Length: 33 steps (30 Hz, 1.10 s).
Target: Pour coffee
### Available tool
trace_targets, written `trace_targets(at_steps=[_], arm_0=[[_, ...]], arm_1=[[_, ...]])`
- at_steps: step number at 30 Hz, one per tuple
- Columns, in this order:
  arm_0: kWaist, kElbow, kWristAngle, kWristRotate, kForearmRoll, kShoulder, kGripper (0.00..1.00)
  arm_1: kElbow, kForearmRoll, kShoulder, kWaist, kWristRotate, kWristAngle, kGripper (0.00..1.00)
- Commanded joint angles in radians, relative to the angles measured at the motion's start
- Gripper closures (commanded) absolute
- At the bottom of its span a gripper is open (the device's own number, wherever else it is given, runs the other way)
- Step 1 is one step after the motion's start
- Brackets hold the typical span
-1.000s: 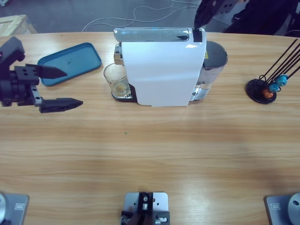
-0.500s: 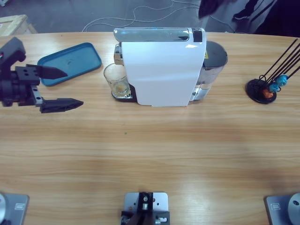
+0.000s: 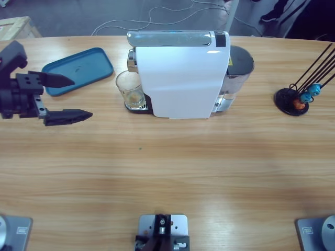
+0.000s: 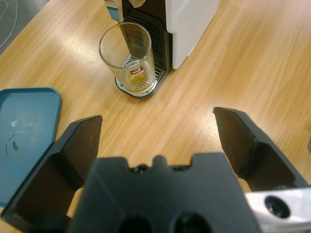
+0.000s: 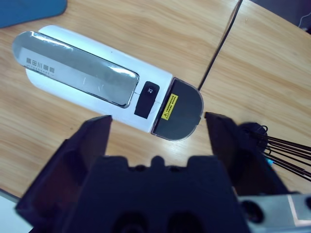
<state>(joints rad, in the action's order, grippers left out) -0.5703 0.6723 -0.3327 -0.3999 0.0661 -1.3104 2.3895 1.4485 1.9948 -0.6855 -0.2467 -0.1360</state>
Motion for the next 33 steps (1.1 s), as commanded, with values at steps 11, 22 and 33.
trace_targets(at_steps=[11, 22, 33], arm_0=[[-0.013, -0.025, 0.015, 0.012, -0.016, -0.022, 0.0], [-0.013, -0.025, 0.015, 0.012, -0.02, -0.029, 0.0], [-0.013, -0.025, 0.015, 0.012, -0.02, -0.035, 0.0]], arm_1=[[0.031, 0.016, 0.147, -0.006, 0.019, 0.002, 1.0], [0.052, 0.013, 0.191, 0.009, 0.033, 0.068, 1.0], [0.054, 0.015, 0.21, 0.012, 0.038, 0.045, 1.0]])
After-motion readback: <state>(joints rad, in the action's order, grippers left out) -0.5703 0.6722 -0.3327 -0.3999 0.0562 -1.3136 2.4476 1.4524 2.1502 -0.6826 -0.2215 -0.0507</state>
